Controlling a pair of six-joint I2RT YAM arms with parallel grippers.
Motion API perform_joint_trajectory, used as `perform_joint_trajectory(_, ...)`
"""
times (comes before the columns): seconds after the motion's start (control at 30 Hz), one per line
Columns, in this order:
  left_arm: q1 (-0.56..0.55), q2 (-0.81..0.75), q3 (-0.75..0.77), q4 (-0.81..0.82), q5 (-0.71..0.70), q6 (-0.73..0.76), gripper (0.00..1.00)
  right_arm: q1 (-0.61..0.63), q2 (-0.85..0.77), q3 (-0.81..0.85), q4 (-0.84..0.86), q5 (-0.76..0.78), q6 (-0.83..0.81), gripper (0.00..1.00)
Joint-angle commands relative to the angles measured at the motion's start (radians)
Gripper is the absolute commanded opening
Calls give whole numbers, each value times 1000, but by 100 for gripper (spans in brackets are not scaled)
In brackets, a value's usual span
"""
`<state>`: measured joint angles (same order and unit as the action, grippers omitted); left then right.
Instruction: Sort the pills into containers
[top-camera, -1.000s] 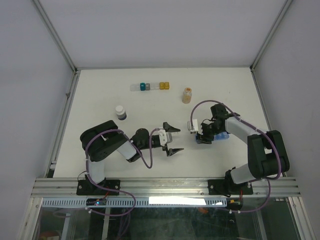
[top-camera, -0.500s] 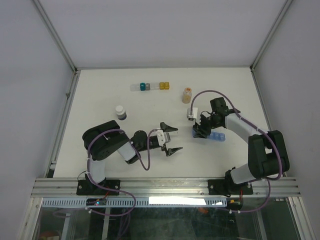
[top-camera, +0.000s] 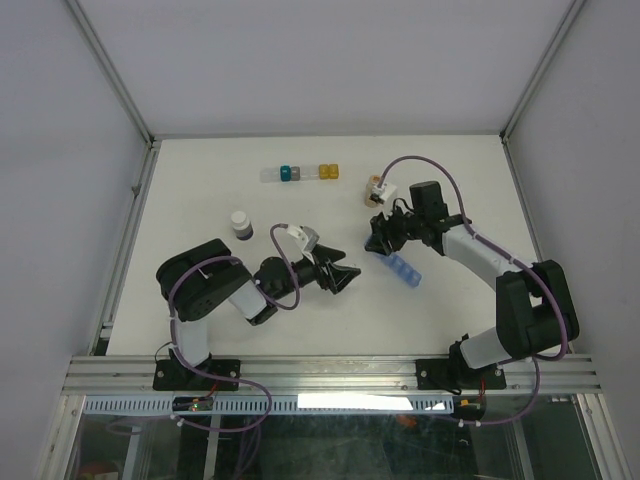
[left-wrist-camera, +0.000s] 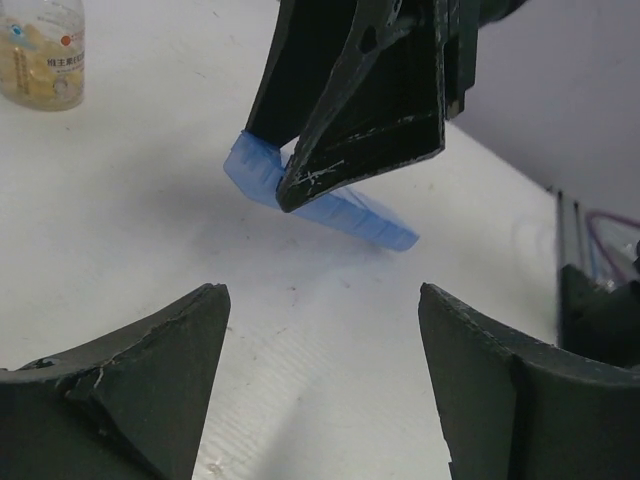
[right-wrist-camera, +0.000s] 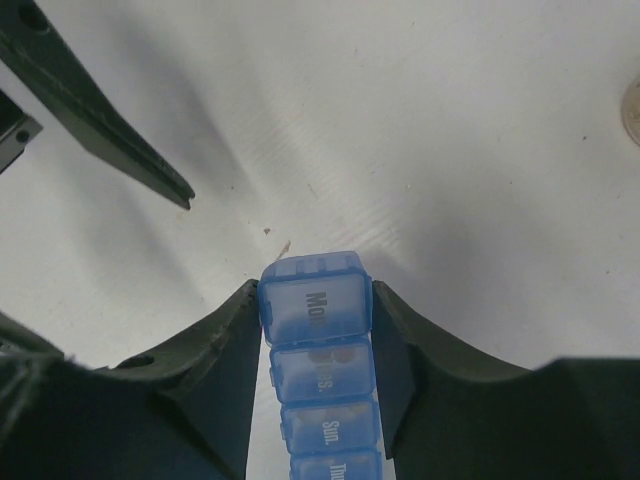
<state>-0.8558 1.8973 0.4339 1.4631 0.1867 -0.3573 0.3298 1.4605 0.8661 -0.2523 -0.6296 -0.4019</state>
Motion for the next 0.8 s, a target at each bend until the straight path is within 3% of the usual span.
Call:
perform_joint_trajectory(0.0,-32,-41,-21,162,-138,-293,78,35,-32,33,133,90,188,6)
perform_joint_trajectory(0.17,-87,-4,-6,181,-245,-347,79,63,-22,31,158,154,231,4)
perform_joint_trajectory(0.47,-132,78,87,153,-360,-430,71,89,-23,31,171,173,257,2)
perform_joint_trajectory(0.77,-137,139,188,77,-395,-493,68,101,-22,31,176,183,280,2)
